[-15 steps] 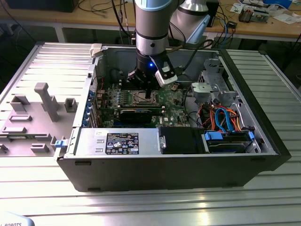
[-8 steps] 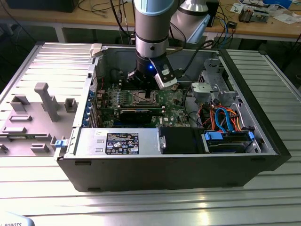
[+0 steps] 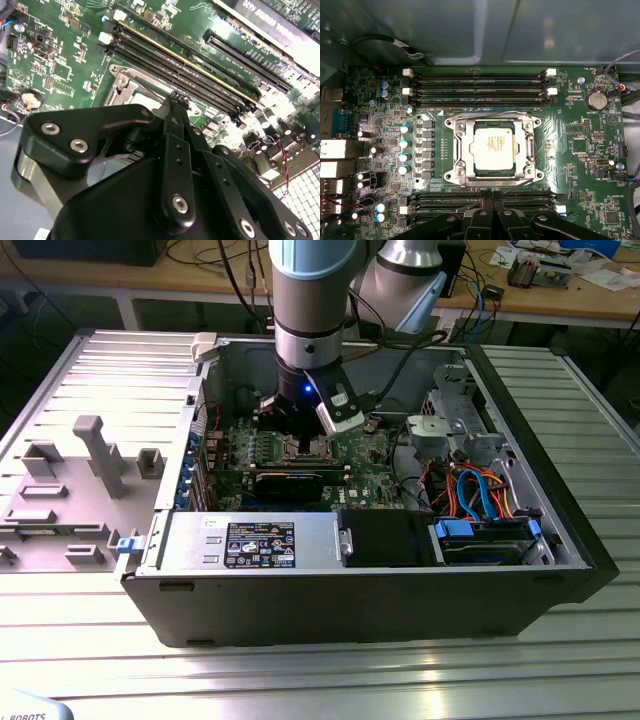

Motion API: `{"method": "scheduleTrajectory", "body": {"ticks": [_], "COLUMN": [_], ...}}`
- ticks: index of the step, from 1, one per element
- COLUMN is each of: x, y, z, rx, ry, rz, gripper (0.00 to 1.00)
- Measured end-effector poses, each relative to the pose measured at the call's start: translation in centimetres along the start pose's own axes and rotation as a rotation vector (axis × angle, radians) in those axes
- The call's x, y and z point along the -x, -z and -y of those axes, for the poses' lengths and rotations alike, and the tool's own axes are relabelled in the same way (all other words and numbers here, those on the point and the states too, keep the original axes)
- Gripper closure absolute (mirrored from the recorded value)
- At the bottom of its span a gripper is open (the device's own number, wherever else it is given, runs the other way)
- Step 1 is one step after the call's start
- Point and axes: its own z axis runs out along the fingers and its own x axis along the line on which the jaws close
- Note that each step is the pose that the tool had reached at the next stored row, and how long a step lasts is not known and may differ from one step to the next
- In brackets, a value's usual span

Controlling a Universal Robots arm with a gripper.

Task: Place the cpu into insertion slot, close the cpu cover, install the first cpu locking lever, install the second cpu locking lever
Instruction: 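Install the second cpu locking lever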

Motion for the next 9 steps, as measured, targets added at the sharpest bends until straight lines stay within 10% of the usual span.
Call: {"method": "scheduleTrajectory", "body": {"ticks": [9], "x": [-0.09], "y": [-0.02], "z": [0.02], "rx": [0.0], "ry": [0.0], "rz": [0.0], "gripper": [0.89]}}
